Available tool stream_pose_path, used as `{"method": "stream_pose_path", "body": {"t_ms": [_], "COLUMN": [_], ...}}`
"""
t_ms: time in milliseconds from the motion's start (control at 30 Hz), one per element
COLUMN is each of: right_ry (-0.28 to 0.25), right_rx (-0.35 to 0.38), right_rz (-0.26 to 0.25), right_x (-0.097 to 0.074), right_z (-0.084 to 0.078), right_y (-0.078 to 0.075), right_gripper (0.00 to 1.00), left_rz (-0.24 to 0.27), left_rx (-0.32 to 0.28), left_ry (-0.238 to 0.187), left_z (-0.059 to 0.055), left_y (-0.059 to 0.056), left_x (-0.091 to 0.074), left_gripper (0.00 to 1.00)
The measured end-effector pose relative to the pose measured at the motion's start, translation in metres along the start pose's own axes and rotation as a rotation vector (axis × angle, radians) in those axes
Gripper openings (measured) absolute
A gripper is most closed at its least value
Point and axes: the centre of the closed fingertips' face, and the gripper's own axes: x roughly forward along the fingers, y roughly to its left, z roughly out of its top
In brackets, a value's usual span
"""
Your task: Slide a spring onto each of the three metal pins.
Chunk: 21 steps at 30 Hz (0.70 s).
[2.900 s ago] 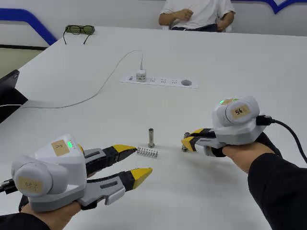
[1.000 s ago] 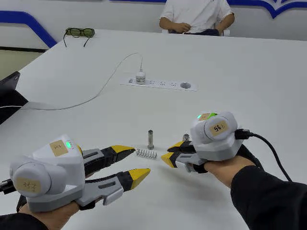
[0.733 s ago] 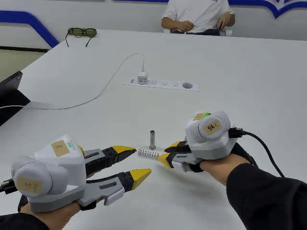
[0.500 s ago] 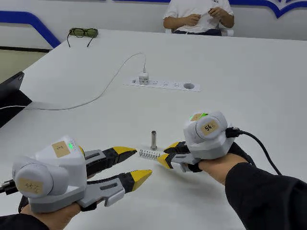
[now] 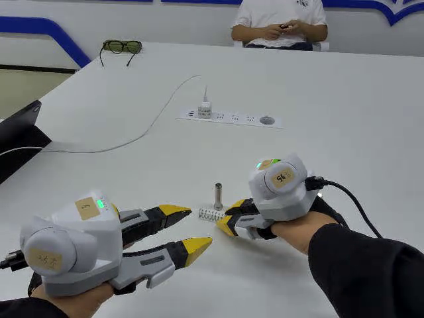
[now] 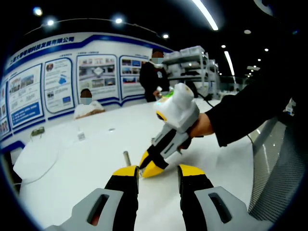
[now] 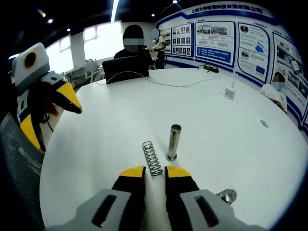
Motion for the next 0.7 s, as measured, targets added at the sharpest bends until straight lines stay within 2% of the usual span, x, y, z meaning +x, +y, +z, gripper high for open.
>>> {"method": "stream_pose_path", "body": {"t_ms": [433, 700], "right_ry": [0.009, 0.020], "right_rx": [0.001, -0.015], "right_rz": [0.010, 0.013], "right_x": [0.0050, 0.0026], "right_z": [-0.0011, -0.0028], "right_y": [0.0007, 0.0035], "right_gripper": [0.16, 0.12], "left_rz": [0.001, 0.005], "left_rx": [-0.001, -0.005], "left_ry": [0.001, 0.005], "left_z": [-0.0002, -0.0026], "left_y": [0.0003, 0.0009], "left_x": [-0.0004, -0.0006], "left_gripper": [0.33, 0.33]}}
